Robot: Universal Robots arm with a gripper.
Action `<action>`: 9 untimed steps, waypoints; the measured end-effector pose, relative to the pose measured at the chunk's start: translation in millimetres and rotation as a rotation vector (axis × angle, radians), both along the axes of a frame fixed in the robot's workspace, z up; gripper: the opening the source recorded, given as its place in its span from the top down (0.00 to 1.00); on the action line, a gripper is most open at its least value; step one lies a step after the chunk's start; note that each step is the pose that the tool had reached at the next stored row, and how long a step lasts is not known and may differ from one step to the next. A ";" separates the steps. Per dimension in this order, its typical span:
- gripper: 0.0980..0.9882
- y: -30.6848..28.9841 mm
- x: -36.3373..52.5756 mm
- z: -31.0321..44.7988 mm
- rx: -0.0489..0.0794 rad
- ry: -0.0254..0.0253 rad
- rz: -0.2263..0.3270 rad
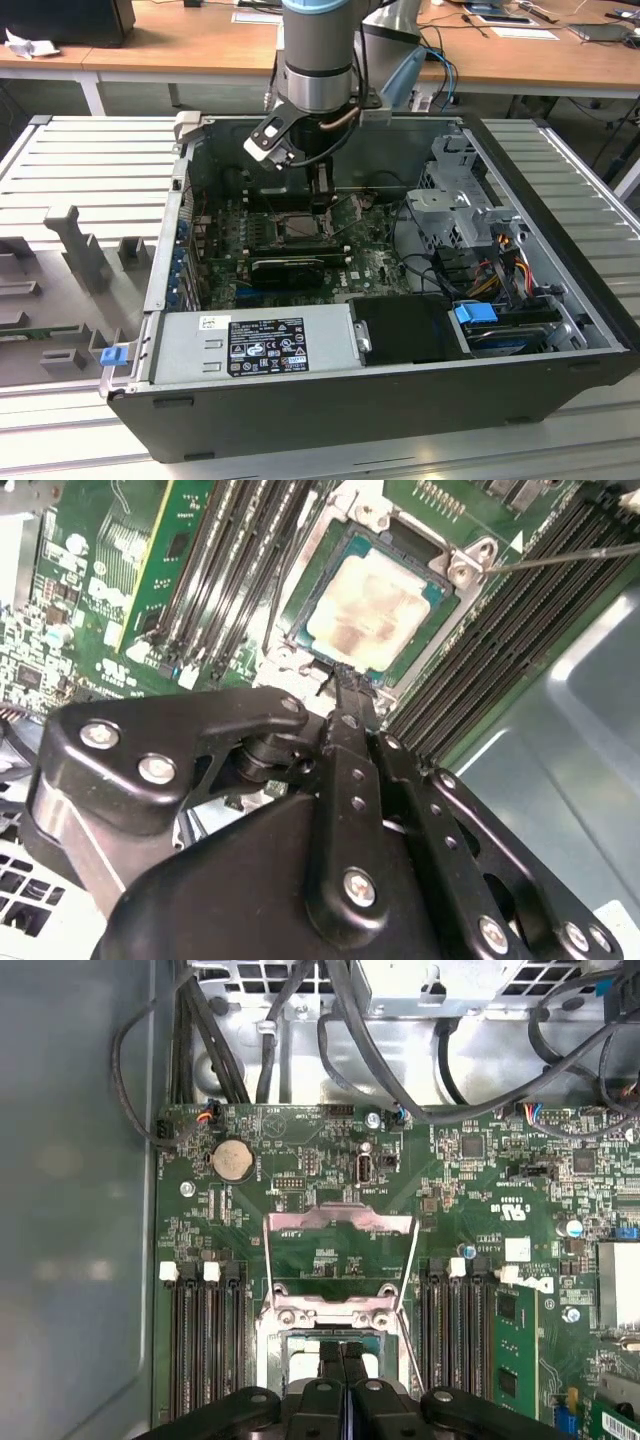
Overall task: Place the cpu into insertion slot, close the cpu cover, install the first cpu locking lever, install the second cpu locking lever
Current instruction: 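Close the cpu cover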
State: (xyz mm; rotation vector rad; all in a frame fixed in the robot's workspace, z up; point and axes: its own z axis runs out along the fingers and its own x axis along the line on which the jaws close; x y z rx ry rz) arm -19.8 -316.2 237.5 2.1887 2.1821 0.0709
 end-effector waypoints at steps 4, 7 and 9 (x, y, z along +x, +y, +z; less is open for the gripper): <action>0.99 0.4 1.1 2.3 0.000 -0.0002 0.000; 0.99 0.4 7.4 3.1 0.000 0.0000 0.000; 0.99 0.5 7.6 7.9 0.000 -0.0001 0.000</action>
